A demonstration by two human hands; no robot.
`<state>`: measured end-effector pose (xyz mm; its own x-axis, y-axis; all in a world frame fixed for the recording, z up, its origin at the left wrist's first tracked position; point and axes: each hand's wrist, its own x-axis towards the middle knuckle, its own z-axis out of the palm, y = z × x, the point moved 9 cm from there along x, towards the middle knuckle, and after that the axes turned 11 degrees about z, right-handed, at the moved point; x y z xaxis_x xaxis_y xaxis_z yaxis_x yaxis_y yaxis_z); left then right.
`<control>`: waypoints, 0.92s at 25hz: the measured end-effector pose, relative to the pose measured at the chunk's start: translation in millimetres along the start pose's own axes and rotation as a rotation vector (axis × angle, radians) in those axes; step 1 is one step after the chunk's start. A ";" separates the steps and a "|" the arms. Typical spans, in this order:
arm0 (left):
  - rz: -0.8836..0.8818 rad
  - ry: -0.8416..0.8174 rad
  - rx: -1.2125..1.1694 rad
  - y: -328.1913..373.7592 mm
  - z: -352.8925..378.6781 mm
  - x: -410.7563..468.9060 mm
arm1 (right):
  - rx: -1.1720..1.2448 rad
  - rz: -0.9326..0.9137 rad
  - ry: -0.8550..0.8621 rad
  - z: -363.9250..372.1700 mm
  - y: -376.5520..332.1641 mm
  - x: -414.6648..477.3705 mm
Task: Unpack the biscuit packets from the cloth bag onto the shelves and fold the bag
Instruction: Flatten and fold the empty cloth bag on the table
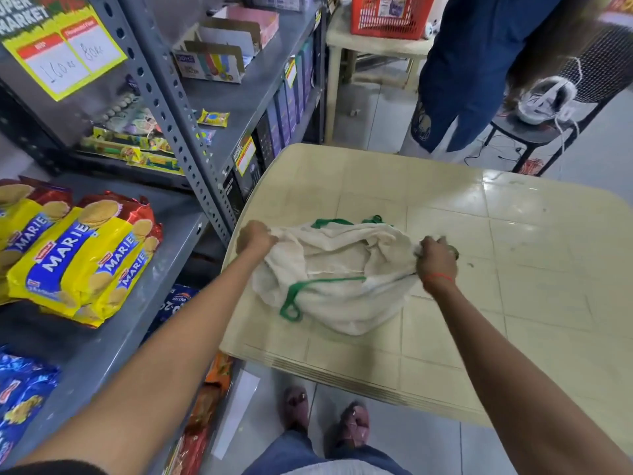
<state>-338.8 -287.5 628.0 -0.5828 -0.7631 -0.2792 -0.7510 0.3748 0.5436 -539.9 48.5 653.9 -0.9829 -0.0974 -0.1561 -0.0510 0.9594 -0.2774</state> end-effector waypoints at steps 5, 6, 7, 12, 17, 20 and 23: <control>0.105 0.139 0.164 67.9 -137.4 23.8 | 0.133 0.027 0.374 -148.0 2.7 42.7; 0.091 0.090 0.065 78.2 -151.7 25.7 | 0.125 0.005 0.335 -165.3 -5.8 54.9; 0.092 0.048 -0.032 92.5 -166.6 24.7 | 0.108 -0.034 0.250 -179.5 -16.6 64.5; 0.201 -0.016 -0.804 159.8 -233.0 15.8 | 0.935 -0.048 -0.115 -234.1 -41.5 77.3; 0.446 0.281 -1.192 193.1 -290.4 -0.3 | 1.478 -0.074 0.215 -294.7 -47.0 56.6; 0.501 0.405 -0.857 177.3 -293.8 -4.0 | 1.343 -0.149 0.353 -300.8 -46.9 36.8; 0.332 0.214 -0.316 124.7 -251.2 -2.0 | 1.099 -0.109 0.137 -250.1 -32.1 43.4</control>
<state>-353.3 -371.5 895.2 -0.6728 -0.7331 0.0993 -0.3861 0.4625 0.7981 -625.2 79.7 893.1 -0.9974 -0.0719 0.0075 -0.0207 0.1839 -0.9827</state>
